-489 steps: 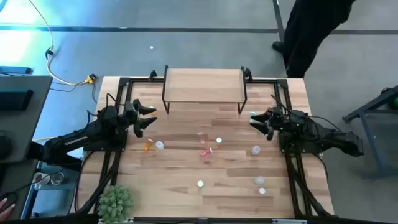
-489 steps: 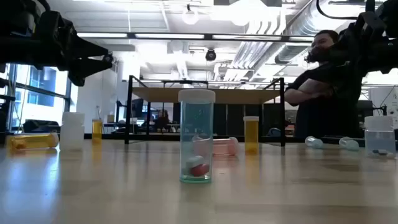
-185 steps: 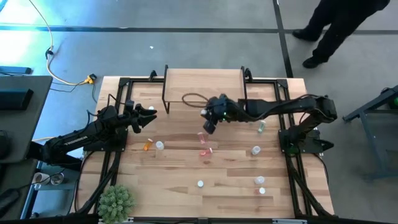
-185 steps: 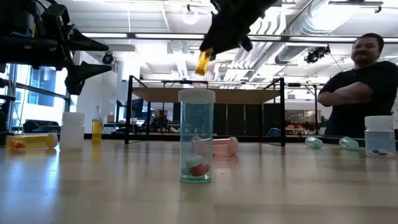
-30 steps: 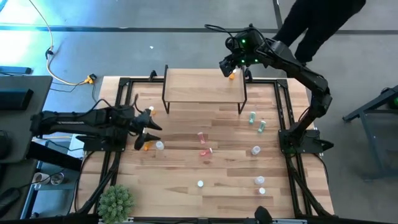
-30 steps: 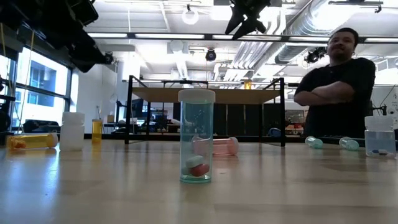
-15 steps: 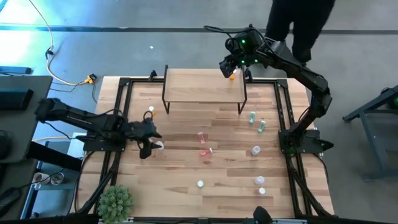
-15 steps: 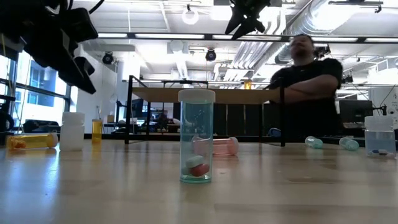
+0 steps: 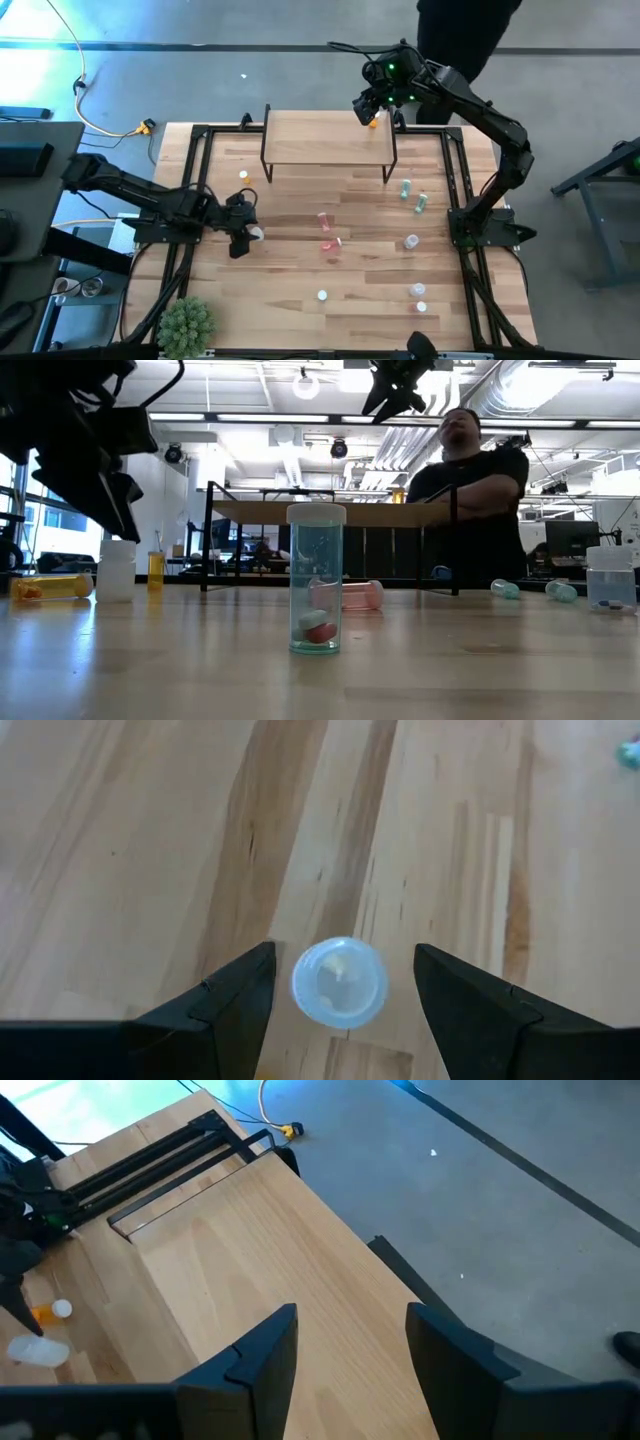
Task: Pick and place medicine bottles onto shelf by color
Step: Put the top left white pill bottle on the shelf
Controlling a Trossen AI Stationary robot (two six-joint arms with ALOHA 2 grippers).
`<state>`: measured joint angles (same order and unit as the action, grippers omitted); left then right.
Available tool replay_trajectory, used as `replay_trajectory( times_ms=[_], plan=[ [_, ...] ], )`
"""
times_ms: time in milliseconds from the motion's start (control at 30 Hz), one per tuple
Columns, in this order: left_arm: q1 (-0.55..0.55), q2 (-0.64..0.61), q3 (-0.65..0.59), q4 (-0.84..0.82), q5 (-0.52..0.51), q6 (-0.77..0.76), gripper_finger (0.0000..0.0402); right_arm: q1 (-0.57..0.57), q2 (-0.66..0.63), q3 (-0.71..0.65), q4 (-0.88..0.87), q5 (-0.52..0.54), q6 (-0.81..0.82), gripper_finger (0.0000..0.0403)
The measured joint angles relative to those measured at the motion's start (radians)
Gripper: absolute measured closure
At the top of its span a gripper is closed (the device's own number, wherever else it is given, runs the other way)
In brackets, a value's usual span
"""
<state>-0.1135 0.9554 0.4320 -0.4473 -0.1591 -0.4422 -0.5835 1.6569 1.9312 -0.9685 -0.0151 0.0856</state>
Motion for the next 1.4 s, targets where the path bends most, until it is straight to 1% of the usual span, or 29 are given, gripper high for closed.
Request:
replay_trajectory(
  times_ms=[267,433,533,800,933,1233,1400],
  plan=[
    [0.0,0.071,0.0,0.002,-0.011,-0.045,0.0172,0.0,0.0,0.0,0.0,0.0,0.0,0.0224],
    [0.0,0.1,0.0,0.002,-0.019,-0.045,0.0174,0.0,0.0,0.0,0.0,0.0,0.0,0.0224],
    [0.0,0.106,0.0,0.002,-0.032,-0.045,0.0186,0.0,0.0,0.0,0.0,0.0,0.0,0.0224],
    [0.0,0.107,0.0,0.003,-0.032,-0.045,0.0242,0.0,0.0,0.0,0.0,0.0,0.0,0.0224],
    [0.0,0.107,0.0,0.007,-0.032,-0.045,0.0263,0.0,0.0,0.0,0.0,0.0,0.0,0.0224],
    [0.0,0.107,0.005,0.044,-0.009,-0.045,0.0271,0.0,0.0,0.0,0.0,0.0,0.003,0.0224],
    [0.012,0.107,0.075,0.025,-0.026,-0.045,0.0272,0.0,0.0,0.0,0.0,0.0,0.0,0.0224]
  ],
)
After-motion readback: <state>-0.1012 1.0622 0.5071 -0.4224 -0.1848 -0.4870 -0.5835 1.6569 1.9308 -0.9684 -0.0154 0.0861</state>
